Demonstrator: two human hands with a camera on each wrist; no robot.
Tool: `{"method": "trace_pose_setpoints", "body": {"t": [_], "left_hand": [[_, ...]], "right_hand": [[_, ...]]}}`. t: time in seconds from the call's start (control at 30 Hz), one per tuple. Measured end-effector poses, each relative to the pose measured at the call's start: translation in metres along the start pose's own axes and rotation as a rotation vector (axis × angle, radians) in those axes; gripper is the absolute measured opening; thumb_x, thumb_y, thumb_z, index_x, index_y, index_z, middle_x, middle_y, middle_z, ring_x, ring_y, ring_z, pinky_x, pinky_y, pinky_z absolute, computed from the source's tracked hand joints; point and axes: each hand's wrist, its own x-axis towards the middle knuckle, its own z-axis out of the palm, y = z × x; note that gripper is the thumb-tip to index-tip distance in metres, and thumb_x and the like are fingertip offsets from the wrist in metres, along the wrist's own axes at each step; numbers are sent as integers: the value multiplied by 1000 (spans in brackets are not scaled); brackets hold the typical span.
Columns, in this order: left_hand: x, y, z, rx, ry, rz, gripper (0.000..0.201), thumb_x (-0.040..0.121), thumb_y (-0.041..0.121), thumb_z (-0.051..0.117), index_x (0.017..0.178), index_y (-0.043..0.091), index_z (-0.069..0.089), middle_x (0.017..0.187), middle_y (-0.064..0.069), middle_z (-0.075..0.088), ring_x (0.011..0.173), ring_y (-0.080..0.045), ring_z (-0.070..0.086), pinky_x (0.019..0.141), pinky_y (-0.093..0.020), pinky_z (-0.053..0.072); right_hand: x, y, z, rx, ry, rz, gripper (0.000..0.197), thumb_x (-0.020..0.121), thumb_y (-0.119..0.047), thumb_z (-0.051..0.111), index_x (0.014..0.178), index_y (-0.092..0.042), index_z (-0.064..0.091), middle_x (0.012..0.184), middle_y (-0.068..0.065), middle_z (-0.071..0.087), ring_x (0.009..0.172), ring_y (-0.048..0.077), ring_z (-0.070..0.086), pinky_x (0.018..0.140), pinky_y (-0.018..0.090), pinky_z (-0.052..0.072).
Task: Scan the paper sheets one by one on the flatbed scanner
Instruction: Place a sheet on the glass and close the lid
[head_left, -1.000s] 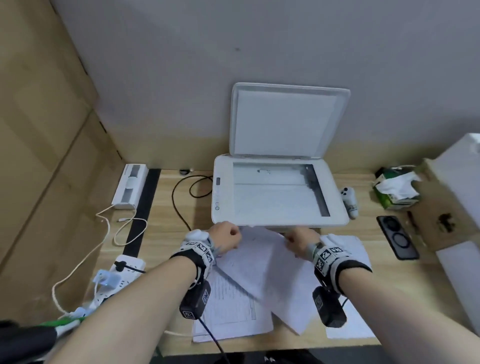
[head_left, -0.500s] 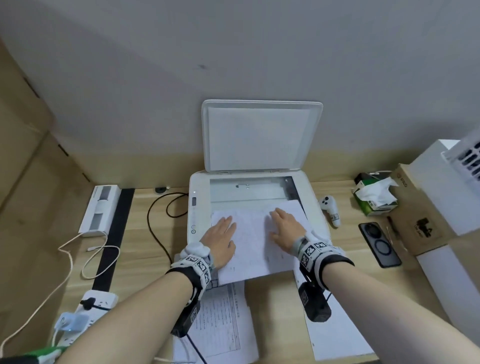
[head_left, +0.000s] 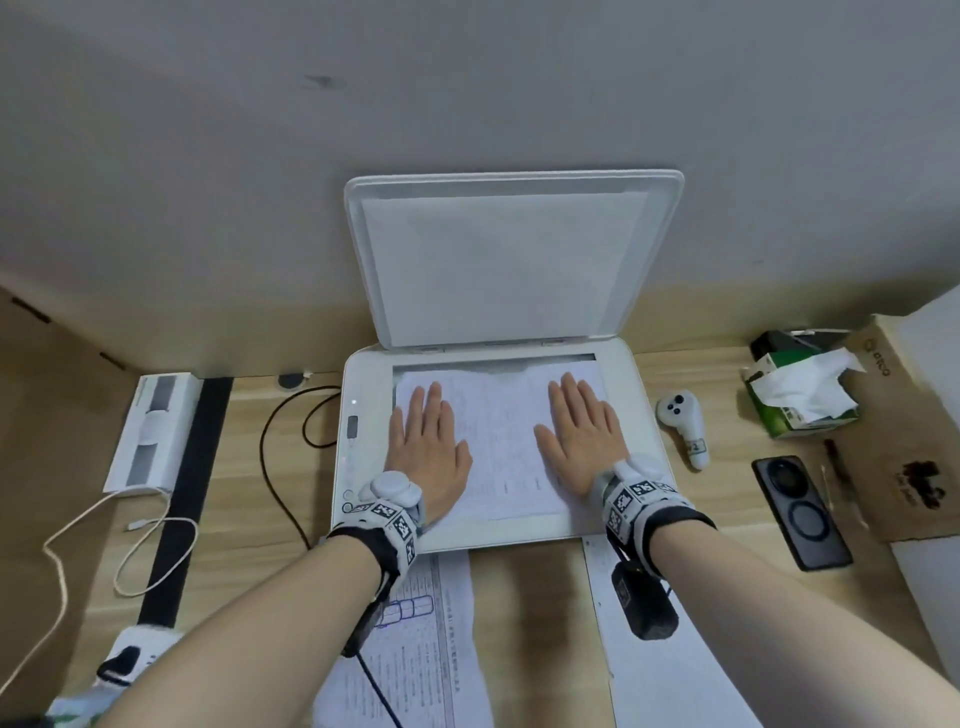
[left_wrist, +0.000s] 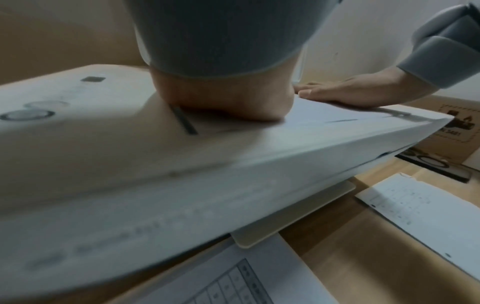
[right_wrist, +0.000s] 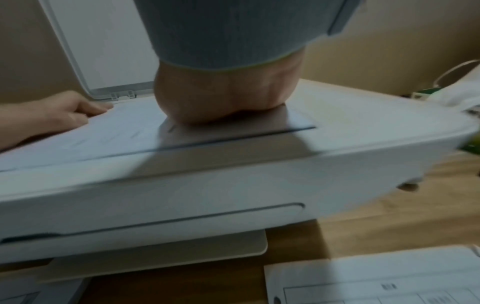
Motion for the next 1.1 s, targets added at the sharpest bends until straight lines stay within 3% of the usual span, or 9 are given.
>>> {"method": "trace_pose_setpoints", "body": {"t": [0.3,0.47,0.67,0.77,1.0,1.1], "left_hand": [[15,-4,-3,-11,33,-2,65,100,41,18,154,5,16,164,-9,-8,151,-27,-8,122,-49,4],[6,-4,1,3,21,-4,75,92,44,0,155,6,14,164,-10,-10,151,-28,-10,122,-49,4],[1,-4,2,-17,46,12,74,93,44,2,155,6,15,164,-9,-8,151,-27,-9,122,-48,3],[1,-5,-1,-12,31,7,68,98,44,13,155,8,14,165,-7,-9,151,-26,-9,123,-47,3],[10,-17,-19,-4,31,85,59,95,47,30,143,11,36,162,-7,16,148,-28,16,117,-45,22],[16,-17,-29,-30,-3,88,53,91,45,35,133,13,43,153,-7,33,134,-27,33,106,-43,34]], "right_hand": [[16,-2,0,6,91,-17,68,101,-53,10,159,-23,-7,165,-3,-16,153,17,-13,124,41,-3],[7,-3,5,-4,99,-20,68,100,-54,9,159,-24,-8,166,-4,-15,152,15,-14,124,42,-1],[1,-3,5,-10,104,-21,68,100,-54,8,158,-25,-8,165,-5,-16,152,15,-15,124,41,-2],[1,-3,5,-4,103,-20,67,100,-54,10,159,-25,-7,166,-5,-15,152,15,-14,124,41,-2],[5,-3,-6,-35,103,-31,70,98,-54,17,159,-21,5,167,0,2,153,21,3,123,43,9],[5,-4,-20,-58,98,-45,68,96,-54,27,154,-20,19,164,3,17,148,26,18,117,45,20]]}}
